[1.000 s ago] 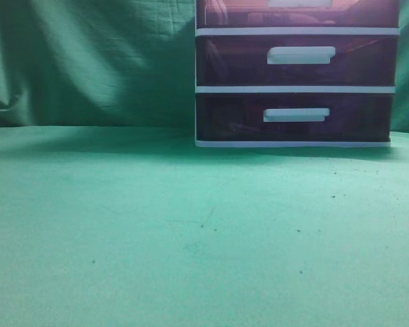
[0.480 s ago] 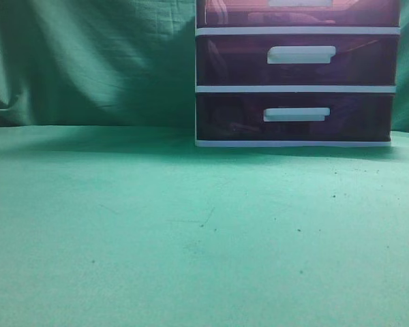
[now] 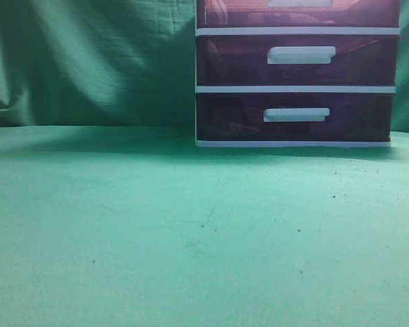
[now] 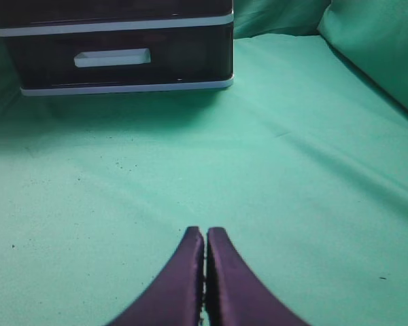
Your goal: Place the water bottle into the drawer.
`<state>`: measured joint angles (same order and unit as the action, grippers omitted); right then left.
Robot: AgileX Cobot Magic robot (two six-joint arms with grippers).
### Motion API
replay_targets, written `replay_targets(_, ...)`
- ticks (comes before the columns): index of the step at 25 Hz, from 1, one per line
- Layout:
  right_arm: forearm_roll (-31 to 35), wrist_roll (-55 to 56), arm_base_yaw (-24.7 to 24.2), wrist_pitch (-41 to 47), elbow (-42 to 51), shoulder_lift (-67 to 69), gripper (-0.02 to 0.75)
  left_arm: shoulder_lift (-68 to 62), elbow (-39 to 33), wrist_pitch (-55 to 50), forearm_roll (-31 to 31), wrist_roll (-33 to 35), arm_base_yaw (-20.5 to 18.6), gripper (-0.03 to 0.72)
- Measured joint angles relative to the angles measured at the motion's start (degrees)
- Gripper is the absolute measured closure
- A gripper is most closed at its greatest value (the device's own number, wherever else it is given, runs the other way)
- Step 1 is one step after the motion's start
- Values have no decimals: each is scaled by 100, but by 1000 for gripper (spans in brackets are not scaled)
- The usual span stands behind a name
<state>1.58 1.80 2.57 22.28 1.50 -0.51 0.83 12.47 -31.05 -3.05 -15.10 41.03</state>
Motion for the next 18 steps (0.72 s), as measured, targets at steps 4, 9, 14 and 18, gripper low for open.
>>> replay_targets(4, 0, -10, 0, 0, 0, 0, 738, 0, 0, 0, -514, 11, -243, 688)
replay_targets(9, 0, -10, 0, 0, 0, 0, 738, 0, -436, 295, -1035, 73, -1619, 688)
replay_targets(14, 0, -10, 0, 0, 10, 0, 738, 0, -1193, 1264, -1048, 83, -3061, 688)
replay_targets(18, 0, -10, 0, 0, 10, 0, 738, 0, -1380, 1566, -1018, 94, -3794, 688)
